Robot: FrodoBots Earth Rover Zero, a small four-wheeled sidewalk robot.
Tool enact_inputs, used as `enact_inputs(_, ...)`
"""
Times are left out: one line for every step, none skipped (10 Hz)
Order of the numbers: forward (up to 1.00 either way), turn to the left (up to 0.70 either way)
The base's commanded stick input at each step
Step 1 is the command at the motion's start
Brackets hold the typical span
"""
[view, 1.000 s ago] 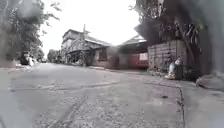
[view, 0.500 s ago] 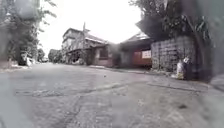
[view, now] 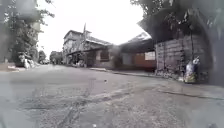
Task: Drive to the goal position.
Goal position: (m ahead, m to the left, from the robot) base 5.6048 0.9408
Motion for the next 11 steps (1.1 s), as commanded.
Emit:
enact_inputs(1.00,0.00)
enact_inputs(1.00,0.00)
enact_inputs(1.00,0.00)
enact_inputs(1.00,0.00)
enact_inputs(1.00,0.03)
enact_inputs(1.00,0.11)
enact_inputs(1.00,0.40)
enact_inputs(1.00,0.40)
enact_inputs(1.00,0.40)
enact_inputs(1.00,0.06)
enact_inputs(1.00,0.02)
